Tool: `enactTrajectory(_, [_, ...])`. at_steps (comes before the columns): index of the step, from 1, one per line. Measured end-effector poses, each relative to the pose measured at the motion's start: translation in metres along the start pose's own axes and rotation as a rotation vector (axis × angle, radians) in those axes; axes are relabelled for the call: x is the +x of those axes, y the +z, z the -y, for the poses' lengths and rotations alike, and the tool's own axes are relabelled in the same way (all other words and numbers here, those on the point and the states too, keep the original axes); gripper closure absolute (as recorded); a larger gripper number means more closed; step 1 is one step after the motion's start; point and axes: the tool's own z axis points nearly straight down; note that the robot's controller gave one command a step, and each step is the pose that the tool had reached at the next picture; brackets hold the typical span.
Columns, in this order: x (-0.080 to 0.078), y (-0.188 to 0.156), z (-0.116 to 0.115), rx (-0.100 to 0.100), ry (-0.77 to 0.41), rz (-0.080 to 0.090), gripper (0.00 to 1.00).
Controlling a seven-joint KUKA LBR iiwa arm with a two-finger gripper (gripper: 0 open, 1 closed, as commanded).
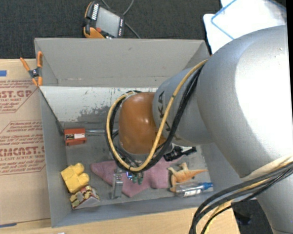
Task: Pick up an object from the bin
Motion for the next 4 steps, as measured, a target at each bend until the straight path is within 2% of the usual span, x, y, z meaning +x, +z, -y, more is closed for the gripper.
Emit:
enactTrajectory(1, [-0.012,-0.058,-0.003,-0.011,0.002,0.019,0.0])
enactTrajectory(2, [-0.001,-0.009,-0.003,-0.003,-0.003,-0.001,0.0])
enactTrajectory(3, [0.006,-0.004,-0.017,-0.015,0.357,0.016,0.0])
enactTrajectory(4, [-0.001,-0.009,-0.004,-0.004,0.017,0.001,1.0])
